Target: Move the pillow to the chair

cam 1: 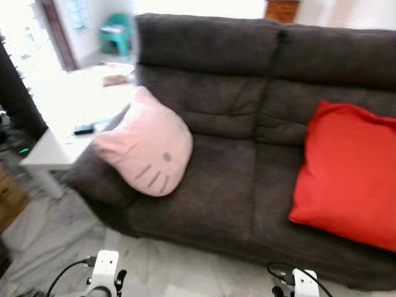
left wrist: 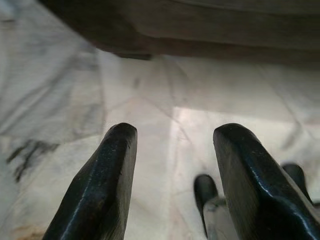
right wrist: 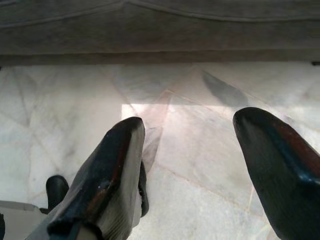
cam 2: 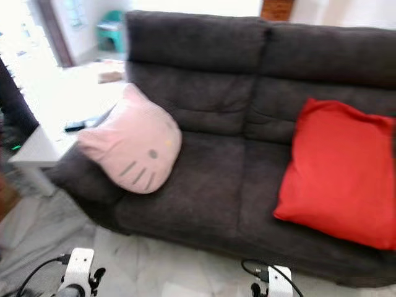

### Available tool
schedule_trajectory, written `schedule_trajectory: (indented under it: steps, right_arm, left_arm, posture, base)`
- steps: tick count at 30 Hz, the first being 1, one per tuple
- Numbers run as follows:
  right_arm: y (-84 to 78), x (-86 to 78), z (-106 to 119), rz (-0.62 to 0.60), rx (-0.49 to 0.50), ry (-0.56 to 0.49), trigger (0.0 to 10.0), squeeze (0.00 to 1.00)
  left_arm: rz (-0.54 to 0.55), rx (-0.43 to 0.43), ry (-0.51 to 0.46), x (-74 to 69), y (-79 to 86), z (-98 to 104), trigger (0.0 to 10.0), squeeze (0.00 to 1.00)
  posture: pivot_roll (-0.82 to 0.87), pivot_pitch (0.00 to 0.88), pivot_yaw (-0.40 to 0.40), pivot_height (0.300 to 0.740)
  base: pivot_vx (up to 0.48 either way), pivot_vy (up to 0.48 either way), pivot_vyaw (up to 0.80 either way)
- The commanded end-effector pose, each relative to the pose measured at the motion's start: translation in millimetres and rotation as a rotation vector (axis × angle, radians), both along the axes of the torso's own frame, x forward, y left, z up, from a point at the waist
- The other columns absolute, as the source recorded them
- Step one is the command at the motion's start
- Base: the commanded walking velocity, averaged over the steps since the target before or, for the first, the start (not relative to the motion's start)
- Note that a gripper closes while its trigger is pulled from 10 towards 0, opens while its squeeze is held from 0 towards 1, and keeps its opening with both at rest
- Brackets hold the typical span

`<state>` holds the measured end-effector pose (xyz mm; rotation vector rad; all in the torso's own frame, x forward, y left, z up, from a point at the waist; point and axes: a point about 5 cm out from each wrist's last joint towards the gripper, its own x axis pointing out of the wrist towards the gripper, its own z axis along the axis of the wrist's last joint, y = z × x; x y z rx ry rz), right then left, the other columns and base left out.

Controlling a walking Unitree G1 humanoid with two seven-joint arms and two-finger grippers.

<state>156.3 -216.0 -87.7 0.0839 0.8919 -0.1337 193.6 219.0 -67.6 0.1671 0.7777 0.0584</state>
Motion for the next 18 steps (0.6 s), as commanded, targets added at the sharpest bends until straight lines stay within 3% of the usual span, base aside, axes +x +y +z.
schedule_trajectory:
  steps: [1, 12, 18]
  right_arm:
    - [0.6, 2.7, 1, 0.012, -0.008, 0.003, 10.0, 0.0]
    - [-3.2, -6.4, -3, 0.0, -0.018, 0.054, 10.0, 0.0]
    - [-10.2, -9.7, -3, 0.012, -0.034, 0.074, 10.0, 0.0]
  left_arm:
    - [0.012, -0.014, 0.056, -10.3, 0.6, -7, 10.0, 0.0]
    - [0.031, -0.013, 0.107, -26.8, 3.2, -14, 10.0, 0.0]
    - [0.016, -0.006, 0.113, -28.7, 2.5, -15, 10.0, 0.0]
  posture:
    - [0.04, 0.01, -0.019, 0.74]
    - [0.04, 0.024, -0.02, 0.74]
    - [0.04, 0.026, -0.014, 0.74]
  base:
    - [0.0, 0.0, -0.8]
    - [0.0, 0.0, -0.8]
    - [0.0, 0.0, -0.79]
